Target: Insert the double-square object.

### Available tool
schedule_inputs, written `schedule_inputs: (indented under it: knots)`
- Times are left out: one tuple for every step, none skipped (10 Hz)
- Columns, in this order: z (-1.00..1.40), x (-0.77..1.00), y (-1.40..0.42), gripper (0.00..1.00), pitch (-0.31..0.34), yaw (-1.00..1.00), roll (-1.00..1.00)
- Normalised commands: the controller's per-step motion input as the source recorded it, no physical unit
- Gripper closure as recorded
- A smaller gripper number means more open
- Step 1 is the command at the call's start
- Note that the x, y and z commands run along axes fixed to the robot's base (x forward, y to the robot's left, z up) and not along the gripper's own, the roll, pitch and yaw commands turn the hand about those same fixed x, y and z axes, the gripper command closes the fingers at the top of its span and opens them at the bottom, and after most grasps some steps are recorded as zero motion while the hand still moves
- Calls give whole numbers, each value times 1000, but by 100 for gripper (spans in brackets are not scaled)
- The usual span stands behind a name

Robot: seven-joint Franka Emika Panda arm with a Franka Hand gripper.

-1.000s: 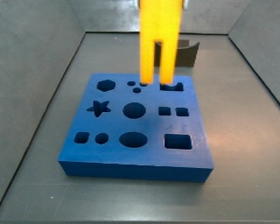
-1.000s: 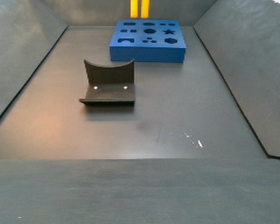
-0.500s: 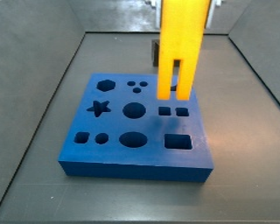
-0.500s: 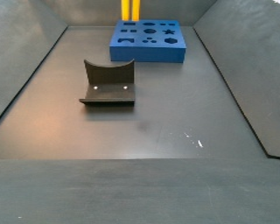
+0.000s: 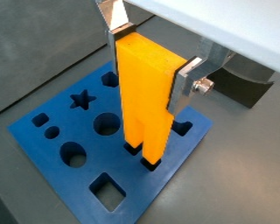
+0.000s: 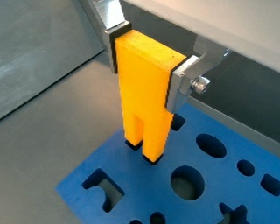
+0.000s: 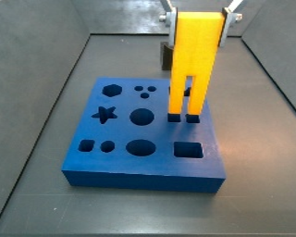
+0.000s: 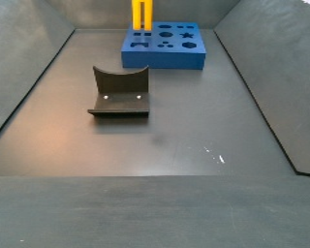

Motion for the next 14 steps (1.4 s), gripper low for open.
schedule_inputs:
  knots:
    - [-83, 37, -97, 100, 13, 14, 79]
    - [-134, 191, -34, 100, 0, 34, 70]
    - [-143, 169, 0, 100, 3, 54, 79]
    - [-151, 60, 0, 100, 0, 63, 84]
    - [-166, 0, -23, 100, 0, 49, 91]
    - [-160, 0, -60, 100, 0, 0, 81]
    - [-160, 0, -77, 100, 0, 0, 66]
    - [-189, 94, -69, 100, 0, 14, 61]
    - [-240, 194, 0, 100, 0, 51, 89]
    - [-277, 211, 0, 100, 0, 49, 96]
    - [-269, 151, 0, 100, 0, 31, 103]
    - [-271, 103, 0, 100, 0, 17, 116]
    - [-291, 14, -6, 100, 0, 0, 119]
    - [-409, 11, -49, 100, 0, 0, 146]
